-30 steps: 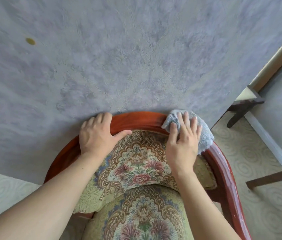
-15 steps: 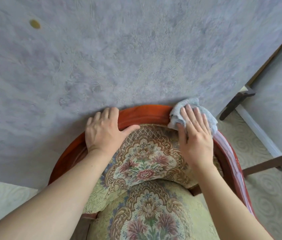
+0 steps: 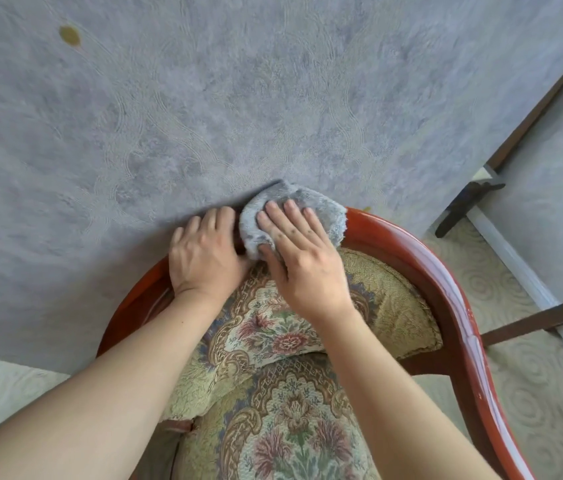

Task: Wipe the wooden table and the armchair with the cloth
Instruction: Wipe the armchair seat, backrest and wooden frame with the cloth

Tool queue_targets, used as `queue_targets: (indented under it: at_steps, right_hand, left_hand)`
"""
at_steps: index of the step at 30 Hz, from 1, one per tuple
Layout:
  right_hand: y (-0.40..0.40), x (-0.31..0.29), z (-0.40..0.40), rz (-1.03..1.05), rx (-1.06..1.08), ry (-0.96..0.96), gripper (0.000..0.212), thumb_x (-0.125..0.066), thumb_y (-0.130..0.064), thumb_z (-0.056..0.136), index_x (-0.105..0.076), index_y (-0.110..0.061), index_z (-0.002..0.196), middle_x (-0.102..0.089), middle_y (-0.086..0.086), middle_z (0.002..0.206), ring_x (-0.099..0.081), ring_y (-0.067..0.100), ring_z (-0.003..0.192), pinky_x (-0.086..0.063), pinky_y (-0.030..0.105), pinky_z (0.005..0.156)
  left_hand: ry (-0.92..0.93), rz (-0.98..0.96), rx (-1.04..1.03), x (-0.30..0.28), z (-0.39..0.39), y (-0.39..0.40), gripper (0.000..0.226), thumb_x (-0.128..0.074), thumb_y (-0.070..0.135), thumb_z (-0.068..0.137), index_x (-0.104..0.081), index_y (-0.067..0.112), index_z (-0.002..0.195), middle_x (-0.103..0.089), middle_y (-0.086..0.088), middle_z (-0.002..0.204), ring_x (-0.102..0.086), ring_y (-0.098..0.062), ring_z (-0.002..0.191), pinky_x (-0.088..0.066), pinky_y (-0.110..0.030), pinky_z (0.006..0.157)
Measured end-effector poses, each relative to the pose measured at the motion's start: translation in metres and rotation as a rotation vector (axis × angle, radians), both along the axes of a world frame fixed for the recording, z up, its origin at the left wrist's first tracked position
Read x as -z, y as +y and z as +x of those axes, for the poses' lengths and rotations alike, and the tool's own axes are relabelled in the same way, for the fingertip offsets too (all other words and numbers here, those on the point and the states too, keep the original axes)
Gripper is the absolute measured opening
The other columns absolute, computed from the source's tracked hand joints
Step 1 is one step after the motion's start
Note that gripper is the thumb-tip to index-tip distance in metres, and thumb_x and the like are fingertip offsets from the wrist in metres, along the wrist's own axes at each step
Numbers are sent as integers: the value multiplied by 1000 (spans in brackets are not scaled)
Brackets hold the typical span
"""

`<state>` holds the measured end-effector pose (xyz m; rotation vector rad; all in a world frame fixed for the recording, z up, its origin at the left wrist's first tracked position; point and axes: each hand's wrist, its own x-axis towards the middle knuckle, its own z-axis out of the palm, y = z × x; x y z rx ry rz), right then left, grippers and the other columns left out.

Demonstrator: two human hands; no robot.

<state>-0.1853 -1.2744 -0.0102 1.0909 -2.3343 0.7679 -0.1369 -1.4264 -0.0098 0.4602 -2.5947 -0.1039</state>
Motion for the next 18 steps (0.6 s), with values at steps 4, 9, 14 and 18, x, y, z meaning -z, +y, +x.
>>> queue_targets:
  at_steps: [4, 9, 14, 18]
  right_hand:
    - [69, 8, -18, -49, 272, -37, 39, -52, -22, 102, -55, -7, 138, -48, 9, 147, -35, 26, 143, -23, 43, 121]
    - [158, 23, -18, -155, 704, -352, 49, -39, -37, 100, -55, -11, 138, -55, 11, 142, -47, 26, 135, -35, 44, 114]
    - [156, 22, -12, -274, 888, -467, 57, -30, -41, 96, -53, -10, 139, -55, 14, 142, -46, 32, 135, -31, 46, 114]
    - [93, 7, -16, -272, 717, -307, 47, -43, -23, 99, -49, -8, 143, -45, 11, 151, -32, 27, 145, -18, 42, 122]
  left_hand:
    - [-1, -70, -27, 2, -2, -3, 75, -56, 88, 72, -51, 14, 87, -65, -8, 82, -64, -33, 79, -45, -41, 67]
    - [24, -71, -31, 3, -2, -1, 78, -51, 90, 72, -49, 14, 85, -64, -9, 80, -63, -34, 77, -44, -41, 67]
    - [18, -62, -43, 2, -3, 2, 78, -52, 90, 70, -49, 14, 85, -64, -10, 80, -62, -35, 77, -43, -42, 67]
    - [2, -66, -51, 3, -3, 2, 79, -53, 90, 70, -49, 13, 85, -64, -11, 82, -62, -35, 80, -43, -43, 69]
